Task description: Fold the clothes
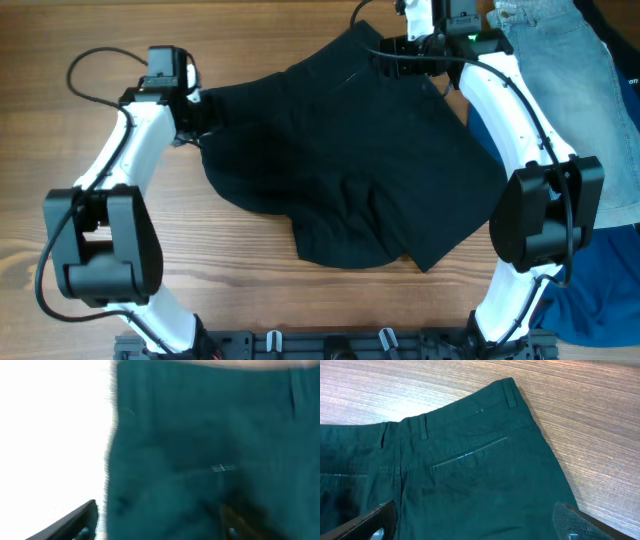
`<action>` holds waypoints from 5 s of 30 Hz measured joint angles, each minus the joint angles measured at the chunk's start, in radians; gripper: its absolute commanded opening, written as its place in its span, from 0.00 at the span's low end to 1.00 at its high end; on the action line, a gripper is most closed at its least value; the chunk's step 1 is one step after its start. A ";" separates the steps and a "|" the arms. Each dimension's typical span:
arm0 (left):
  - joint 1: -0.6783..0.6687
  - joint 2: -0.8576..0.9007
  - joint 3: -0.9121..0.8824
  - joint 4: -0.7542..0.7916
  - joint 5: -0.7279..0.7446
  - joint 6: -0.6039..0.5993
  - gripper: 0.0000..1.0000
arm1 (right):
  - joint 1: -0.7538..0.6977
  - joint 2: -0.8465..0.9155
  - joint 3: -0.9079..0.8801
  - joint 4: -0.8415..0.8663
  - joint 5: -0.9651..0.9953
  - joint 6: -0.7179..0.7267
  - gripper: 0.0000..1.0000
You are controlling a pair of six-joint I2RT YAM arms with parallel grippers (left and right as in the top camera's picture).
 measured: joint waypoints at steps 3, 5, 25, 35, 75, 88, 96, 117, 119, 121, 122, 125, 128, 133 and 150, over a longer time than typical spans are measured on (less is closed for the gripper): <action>0.026 0.004 0.000 0.046 -0.035 0.011 0.80 | 0.000 0.000 0.000 -0.002 0.000 -0.007 1.00; 0.029 0.033 0.000 0.075 -0.057 0.017 0.76 | 0.000 0.000 0.000 -0.003 0.000 -0.008 1.00; 0.038 0.191 0.000 0.311 -0.047 0.061 0.04 | 0.000 0.000 0.000 -0.010 0.053 -0.008 1.00; 0.038 0.203 -0.002 1.019 -0.111 0.059 1.00 | 0.000 0.000 0.000 0.005 0.059 -0.006 1.00; -0.170 -0.541 -0.568 0.019 0.113 -0.074 0.80 | 0.016 0.000 0.000 -0.163 -0.065 -0.064 1.00; -0.034 -0.537 -0.724 0.163 0.074 -0.074 0.87 | 0.016 0.000 0.000 -0.159 -0.065 -0.067 1.00; -0.031 -0.411 -0.717 0.252 0.087 -0.070 0.04 | 0.016 0.000 0.000 -0.159 -0.065 -0.067 1.00; 0.193 -0.468 -0.460 -0.245 0.115 -0.232 0.43 | 0.017 0.000 0.000 -0.222 -0.066 -0.058 1.00; 0.187 -0.468 -0.440 -0.141 0.159 -0.231 0.43 | 0.024 0.000 0.000 -0.230 -0.066 -0.058 1.00; 0.153 -0.468 -0.426 -0.113 0.189 -0.231 0.47 | 0.051 0.000 0.000 -0.230 -0.066 -0.059 1.00; 0.134 -0.468 -0.426 -0.128 0.187 -0.232 0.54 | 0.067 0.000 0.000 -0.230 -0.066 -0.059 1.00; 0.106 -0.468 -0.425 -0.190 0.154 -0.229 0.72 | 0.103 0.000 0.000 -0.230 -0.068 -0.059 1.00; 0.106 -0.468 -0.426 -0.140 0.132 -0.230 0.99 | 0.103 0.001 0.000 -0.251 -0.061 -0.043 0.98; 0.106 -0.468 -0.401 -0.043 0.160 -0.202 1.00 | 0.104 0.101 0.002 -0.317 -0.052 -0.028 0.96; 0.106 -0.468 -0.378 0.121 0.143 -0.140 1.00 | 0.056 0.258 0.007 -0.126 0.200 0.115 0.97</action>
